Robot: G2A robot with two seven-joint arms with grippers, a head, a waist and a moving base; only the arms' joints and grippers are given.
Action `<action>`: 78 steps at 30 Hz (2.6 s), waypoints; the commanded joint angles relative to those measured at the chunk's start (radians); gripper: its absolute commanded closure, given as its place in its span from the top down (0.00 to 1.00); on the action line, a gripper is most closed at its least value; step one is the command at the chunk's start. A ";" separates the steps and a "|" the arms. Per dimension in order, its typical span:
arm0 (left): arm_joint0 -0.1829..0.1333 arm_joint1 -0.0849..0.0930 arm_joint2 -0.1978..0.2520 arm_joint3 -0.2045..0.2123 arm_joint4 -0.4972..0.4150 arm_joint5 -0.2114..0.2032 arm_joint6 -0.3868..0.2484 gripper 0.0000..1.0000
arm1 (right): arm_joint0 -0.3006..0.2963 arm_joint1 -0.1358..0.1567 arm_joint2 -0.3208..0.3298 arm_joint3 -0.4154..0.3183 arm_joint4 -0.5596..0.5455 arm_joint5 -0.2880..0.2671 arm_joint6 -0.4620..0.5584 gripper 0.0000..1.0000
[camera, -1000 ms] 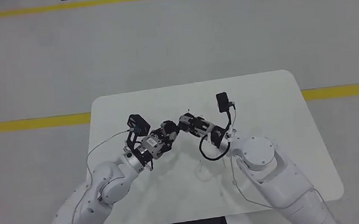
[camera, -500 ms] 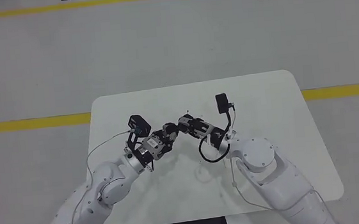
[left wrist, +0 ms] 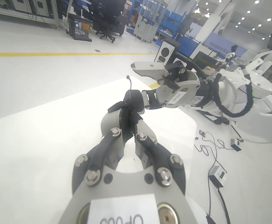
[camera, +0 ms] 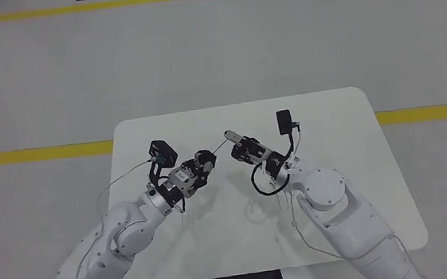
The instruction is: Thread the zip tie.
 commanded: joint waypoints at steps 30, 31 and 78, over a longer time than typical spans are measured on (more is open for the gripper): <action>-0.056 0.063 -0.188 0.027 -0.710 0.000 -0.578 0.00 | 0.042 0.032 0.094 0.177 0.232 -0.223 0.504 1.00; -0.056 0.063 -0.188 0.027 -0.710 0.000 -0.578 0.00 | 0.042 0.032 0.094 0.177 0.232 -0.223 0.504 1.00; -0.155 -0.040 -0.250 0.354 -1.321 0.000 -1.374 0.00 | 0.229 0.021 -0.050 0.368 0.368 -0.351 0.737 1.00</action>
